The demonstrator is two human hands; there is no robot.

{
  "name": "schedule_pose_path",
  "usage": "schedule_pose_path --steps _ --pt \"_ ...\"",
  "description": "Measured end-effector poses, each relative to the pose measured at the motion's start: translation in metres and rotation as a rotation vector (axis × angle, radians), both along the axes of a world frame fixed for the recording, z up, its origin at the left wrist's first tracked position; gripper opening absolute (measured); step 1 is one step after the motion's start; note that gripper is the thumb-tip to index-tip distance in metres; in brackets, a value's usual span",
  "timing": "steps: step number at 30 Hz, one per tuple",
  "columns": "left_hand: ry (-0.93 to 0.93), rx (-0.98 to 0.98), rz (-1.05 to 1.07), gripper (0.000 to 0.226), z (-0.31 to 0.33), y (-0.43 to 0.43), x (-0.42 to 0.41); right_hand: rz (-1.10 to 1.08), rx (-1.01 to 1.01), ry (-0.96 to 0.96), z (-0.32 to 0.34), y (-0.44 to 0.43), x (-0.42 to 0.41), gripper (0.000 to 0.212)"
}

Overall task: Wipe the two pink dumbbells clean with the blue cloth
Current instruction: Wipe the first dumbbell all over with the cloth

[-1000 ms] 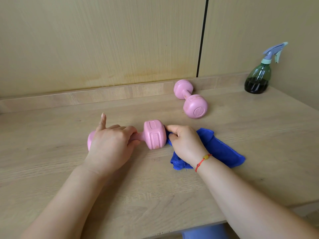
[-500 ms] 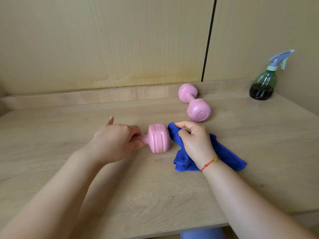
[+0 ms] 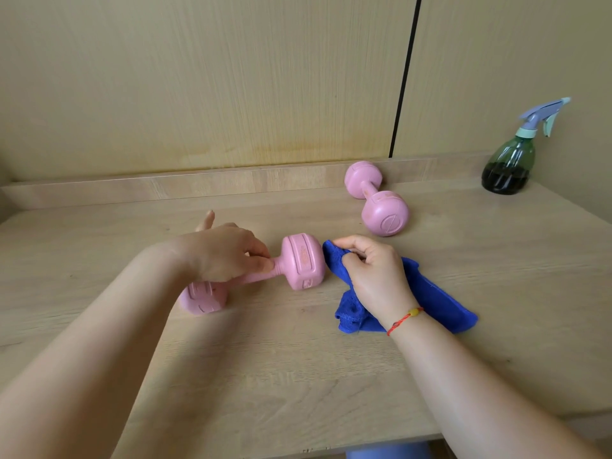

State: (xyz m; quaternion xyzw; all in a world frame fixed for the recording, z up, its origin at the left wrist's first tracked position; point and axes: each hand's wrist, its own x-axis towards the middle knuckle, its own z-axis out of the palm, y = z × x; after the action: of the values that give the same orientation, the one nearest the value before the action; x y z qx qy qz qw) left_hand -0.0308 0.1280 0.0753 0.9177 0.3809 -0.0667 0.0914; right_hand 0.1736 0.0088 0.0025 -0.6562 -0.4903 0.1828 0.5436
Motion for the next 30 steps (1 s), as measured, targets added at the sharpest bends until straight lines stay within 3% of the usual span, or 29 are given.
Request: schedule_pose_path --steps 7,11,16,19,27,30 --pt "-0.02 0.089 0.052 0.035 0.0 -0.006 0.004 0.008 -0.038 -0.001 0.0 -0.001 -0.001 0.041" --pt "-0.139 0.372 -0.042 0.079 -0.004 -0.019 -0.005 0.029 -0.057 0.004 -0.001 -0.001 0.0 0.034" --pt "-0.1 0.777 -0.051 0.036 -0.03 -0.04 -0.005 0.023 -0.066 0.002 -0.005 0.001 -0.001 0.012" --pt "-0.163 0.863 0.018 0.013 -0.043 -0.05 0.002 0.014 -0.095 -0.028 -0.004 0.0 -0.001 0.013" --pt "-0.171 0.872 0.107 0.02 -0.057 -0.04 0.005 -0.011 -0.105 -0.087 -0.006 -0.002 -0.001 0.012" --pt "-0.215 0.87 0.112 0.016 -0.061 -0.036 0.006 -0.041 0.016 -0.084 -0.005 -0.003 -0.002 0.017"
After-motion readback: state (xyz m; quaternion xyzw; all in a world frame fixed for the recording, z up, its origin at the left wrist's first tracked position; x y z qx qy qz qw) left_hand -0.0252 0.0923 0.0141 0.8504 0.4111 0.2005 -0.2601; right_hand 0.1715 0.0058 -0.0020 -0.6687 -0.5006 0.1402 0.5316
